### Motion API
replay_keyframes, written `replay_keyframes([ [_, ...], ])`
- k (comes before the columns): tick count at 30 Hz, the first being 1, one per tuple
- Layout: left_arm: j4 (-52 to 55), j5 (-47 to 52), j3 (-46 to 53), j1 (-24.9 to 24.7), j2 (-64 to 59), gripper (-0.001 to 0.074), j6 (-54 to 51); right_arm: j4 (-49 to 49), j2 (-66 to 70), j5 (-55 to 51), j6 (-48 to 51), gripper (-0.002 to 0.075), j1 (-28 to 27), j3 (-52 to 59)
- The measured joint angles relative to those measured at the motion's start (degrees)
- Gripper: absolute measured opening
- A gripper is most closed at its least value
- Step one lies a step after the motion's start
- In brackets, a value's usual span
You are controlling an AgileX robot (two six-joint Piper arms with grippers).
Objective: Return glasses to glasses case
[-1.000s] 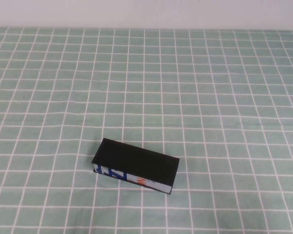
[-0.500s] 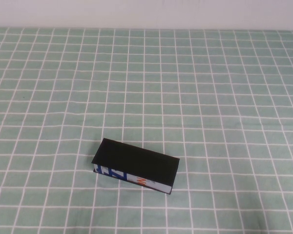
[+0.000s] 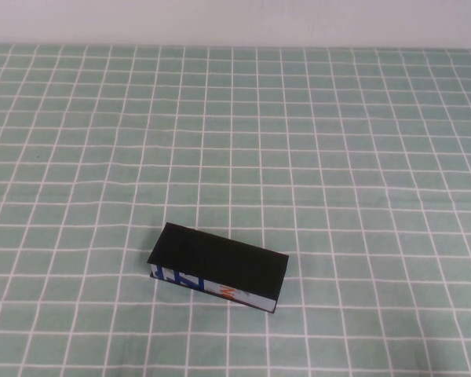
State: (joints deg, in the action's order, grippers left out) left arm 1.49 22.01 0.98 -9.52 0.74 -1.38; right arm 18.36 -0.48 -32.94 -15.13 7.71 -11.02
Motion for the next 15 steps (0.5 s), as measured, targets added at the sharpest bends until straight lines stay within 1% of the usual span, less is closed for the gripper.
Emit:
replay_keyframes([
  [9, 0.00, 0.00, 0.00, 0.00, 0.00, -0.0004, 0.00, -0.98, -0.33, -0.14, 0.00, -0.0013, 0.00, 0.00],
  [13, 0.00, 0.00, 0.00, 0.00, 0.00, -0.0004, 0.00, -8.08, -0.33, -0.14, 0.74, -0.0013, 0.00, 0.29],
  [15, 0.00, 0.00, 0.00, 0.00, 0.00, -0.0004, 0.00, -10.81, -0.33, 1.79, 4.01, -0.0013, 0.00, 1.73],
])
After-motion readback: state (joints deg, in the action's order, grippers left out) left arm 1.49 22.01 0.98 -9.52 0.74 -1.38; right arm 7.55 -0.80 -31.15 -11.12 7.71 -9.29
